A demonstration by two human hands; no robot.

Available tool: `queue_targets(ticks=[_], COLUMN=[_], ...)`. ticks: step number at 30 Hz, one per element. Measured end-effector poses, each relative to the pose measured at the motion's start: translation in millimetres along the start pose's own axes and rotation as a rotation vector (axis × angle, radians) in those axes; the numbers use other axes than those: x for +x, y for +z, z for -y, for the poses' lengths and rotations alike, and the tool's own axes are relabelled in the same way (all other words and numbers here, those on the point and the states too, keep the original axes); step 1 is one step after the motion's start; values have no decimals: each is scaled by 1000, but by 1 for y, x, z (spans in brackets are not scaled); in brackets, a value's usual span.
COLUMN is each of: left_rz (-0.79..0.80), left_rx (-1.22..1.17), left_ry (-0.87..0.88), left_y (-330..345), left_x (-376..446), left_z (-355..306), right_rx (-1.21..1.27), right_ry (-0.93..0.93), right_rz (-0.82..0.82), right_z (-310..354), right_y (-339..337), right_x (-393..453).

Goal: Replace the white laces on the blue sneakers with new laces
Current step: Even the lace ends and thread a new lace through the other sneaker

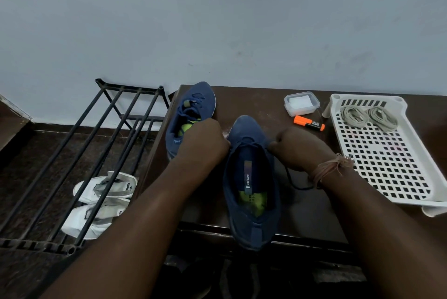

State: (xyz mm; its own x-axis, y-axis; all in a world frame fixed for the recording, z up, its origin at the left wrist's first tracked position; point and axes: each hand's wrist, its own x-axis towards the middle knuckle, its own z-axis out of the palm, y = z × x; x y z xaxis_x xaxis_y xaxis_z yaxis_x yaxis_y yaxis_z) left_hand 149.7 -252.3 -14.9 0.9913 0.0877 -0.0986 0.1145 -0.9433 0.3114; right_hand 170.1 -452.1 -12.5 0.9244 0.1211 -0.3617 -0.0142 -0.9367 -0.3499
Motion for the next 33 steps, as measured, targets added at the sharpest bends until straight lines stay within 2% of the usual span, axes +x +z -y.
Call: queue_targets(ticks=[3,6,9,12,15,18,19,21,24,26,27,29,33], left_rz=[-45,-85,-81,-21,23,-61,-95,-160,-254,-221,-173,-43,192], left_rx=[78,113,59,-196,-658,-1001,-1065,-1113,-916,-682,-551,-345,-192], left_ry=[9,24,31,-9,-73,1,33,88,123,156,178,209,196], left_y=[2,9,10,-9,-37,-54,-57,-62,-59,-50,-45,-35,-25], left_x=[0,0,3,5,4,6,6,4,4,7,7,6,0], left_z=[2,3,4,5,6,9,10,10,12,13,14,12,7], right_rx=[-59,-116,-111,57,222,354,421,645,945,1032,986,791,373], right_ry=[20,-17,-46,-9,1,-55,-80,-92,-166,-218,-243,-281,-344], right_rz=[30,-9,4,7,-36,-258,-328,-362,-210,-32,2,-57,-250], right_z=[1,-5,-9,-8,-2,3,4,8,17,27,29,29,30], right_y=[0,1,1,-8,-21,-28,-28,-29,-31,-28,-25,-19,-8], right_x=[-5,-1,2,-3,-11,-10,-7,-5,-5,-13,-15,-17,-17])
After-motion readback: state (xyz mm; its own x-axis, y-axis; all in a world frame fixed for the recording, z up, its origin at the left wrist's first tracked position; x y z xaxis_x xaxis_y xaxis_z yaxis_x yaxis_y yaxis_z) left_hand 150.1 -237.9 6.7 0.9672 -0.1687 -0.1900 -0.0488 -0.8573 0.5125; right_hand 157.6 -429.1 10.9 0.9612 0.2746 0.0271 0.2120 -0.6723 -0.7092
